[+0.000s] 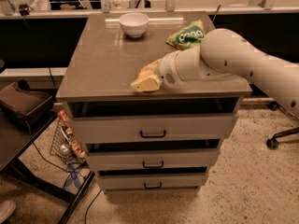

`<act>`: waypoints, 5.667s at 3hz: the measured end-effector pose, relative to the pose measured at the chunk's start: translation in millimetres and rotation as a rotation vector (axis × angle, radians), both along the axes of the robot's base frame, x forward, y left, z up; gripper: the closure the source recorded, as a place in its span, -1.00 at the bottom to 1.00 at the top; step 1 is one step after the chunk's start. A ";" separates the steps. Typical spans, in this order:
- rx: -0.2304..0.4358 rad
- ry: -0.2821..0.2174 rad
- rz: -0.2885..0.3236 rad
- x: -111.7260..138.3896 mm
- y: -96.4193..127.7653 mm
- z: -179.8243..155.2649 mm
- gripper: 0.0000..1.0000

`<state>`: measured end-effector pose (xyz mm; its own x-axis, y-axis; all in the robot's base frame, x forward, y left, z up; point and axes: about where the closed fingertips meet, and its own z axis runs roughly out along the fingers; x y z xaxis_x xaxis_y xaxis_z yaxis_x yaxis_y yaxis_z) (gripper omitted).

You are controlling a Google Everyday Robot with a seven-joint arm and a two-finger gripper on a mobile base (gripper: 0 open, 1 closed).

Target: Place orange into white bowl

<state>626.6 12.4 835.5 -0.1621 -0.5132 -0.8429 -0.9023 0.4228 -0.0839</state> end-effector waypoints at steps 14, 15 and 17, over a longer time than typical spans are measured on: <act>0.206 -0.136 -0.640 363.2 -12.7 78.3 1.00; 0.320 -0.076 -0.590 361.2 3.4 74.2 1.00; 0.334 -0.065 -0.579 361.4 12.2 72.2 0.01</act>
Offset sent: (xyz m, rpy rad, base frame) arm -0.0005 0.0020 -0.0003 0.0000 0.0005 0.0034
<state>988.0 24.6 907.7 -0.2761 -0.0684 -0.9587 -0.5192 0.8500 0.0889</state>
